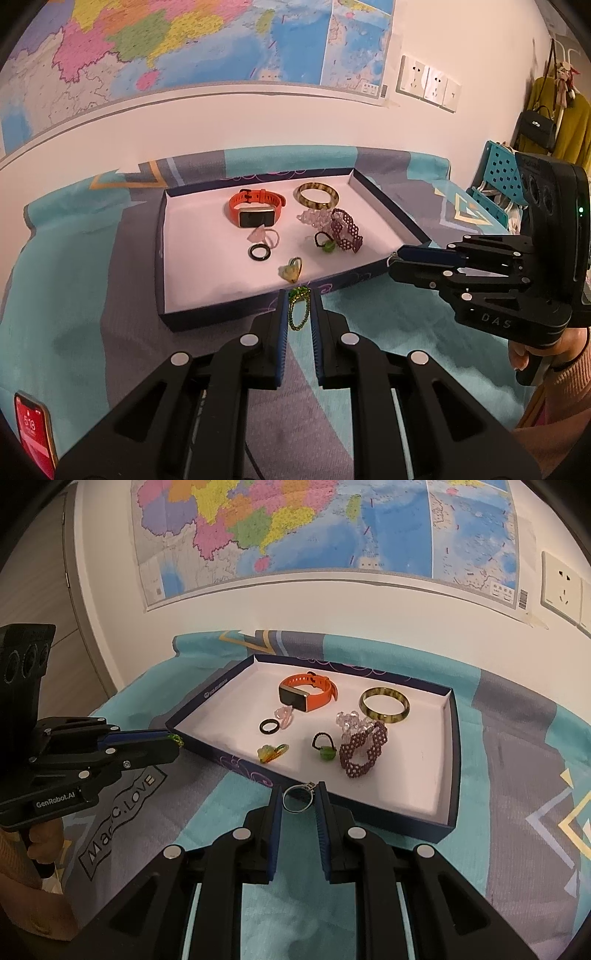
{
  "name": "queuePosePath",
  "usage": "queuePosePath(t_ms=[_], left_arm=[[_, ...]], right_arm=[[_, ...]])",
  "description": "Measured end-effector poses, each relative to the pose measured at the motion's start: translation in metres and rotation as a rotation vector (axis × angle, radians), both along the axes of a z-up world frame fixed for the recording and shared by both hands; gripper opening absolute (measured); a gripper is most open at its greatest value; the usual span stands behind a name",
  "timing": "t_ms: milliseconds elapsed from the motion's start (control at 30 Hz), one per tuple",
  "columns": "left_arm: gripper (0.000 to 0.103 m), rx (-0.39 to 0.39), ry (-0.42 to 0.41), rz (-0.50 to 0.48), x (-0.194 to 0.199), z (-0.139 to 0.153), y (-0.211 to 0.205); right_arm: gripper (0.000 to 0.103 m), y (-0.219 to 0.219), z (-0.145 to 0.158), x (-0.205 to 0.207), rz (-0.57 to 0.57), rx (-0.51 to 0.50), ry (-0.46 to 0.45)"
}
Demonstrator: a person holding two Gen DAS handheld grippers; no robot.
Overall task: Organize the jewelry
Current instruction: 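Carry the gold ring in the left gripper and silver ring in the right over the box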
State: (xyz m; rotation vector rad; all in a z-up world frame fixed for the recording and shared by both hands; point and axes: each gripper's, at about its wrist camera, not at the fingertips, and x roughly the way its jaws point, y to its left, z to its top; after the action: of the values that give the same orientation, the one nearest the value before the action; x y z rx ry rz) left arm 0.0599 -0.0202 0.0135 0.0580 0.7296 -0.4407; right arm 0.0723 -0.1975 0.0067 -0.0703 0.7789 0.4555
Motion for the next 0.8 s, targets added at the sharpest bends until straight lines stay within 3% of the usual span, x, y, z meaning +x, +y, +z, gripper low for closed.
queuePosePath(t_ms=[800], left_arm=[[0.012, 0.023, -0.026, 0.010, 0.028, 0.008, -0.015]], right_arm=[[0.016, -0.008, 0.010, 0.030, -0.021, 0.000, -0.022]])
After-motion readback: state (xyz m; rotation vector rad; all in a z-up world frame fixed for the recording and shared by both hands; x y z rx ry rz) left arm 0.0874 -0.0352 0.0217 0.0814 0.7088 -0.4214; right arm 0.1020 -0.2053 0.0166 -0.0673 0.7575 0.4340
